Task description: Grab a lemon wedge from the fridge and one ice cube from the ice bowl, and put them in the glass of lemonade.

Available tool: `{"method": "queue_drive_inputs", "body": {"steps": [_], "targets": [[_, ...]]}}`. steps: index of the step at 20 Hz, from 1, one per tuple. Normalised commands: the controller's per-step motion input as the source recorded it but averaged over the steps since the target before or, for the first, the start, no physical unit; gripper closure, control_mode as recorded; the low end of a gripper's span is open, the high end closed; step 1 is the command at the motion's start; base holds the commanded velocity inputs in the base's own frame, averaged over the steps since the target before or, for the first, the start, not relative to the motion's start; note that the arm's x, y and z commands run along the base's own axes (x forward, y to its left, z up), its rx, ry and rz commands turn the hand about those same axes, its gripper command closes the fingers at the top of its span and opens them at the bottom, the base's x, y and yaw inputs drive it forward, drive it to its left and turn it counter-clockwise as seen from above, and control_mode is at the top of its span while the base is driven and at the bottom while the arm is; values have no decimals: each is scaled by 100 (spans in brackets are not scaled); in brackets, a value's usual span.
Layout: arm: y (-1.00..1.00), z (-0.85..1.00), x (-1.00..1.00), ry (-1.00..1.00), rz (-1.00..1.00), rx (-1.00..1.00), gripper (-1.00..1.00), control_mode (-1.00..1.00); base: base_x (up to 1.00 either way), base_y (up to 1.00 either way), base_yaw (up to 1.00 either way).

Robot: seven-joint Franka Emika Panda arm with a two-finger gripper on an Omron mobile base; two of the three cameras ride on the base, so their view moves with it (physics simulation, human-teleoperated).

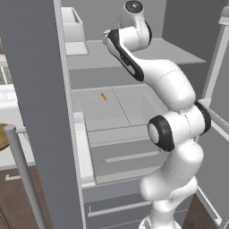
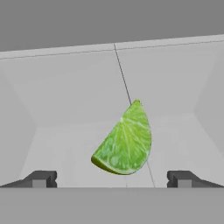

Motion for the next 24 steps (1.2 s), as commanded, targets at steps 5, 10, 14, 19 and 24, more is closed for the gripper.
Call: {"method": "queue_drive_inputs", "body": {"steps": [5,10,14,19,24], "targets": [[0,-13,28,-11,-6,3,-100,-100,0,0,0],[-9,0,1,-7,-5,7,-100,-100,0,0,0],[-32,-3,8,-1,-3,9,-100,-100,0,0,0],[-29,-3,16,0,-2,8,-100,-100,0,0,0],[-2,0,5,2,0,4,-100,-100,0,0,0]]}}
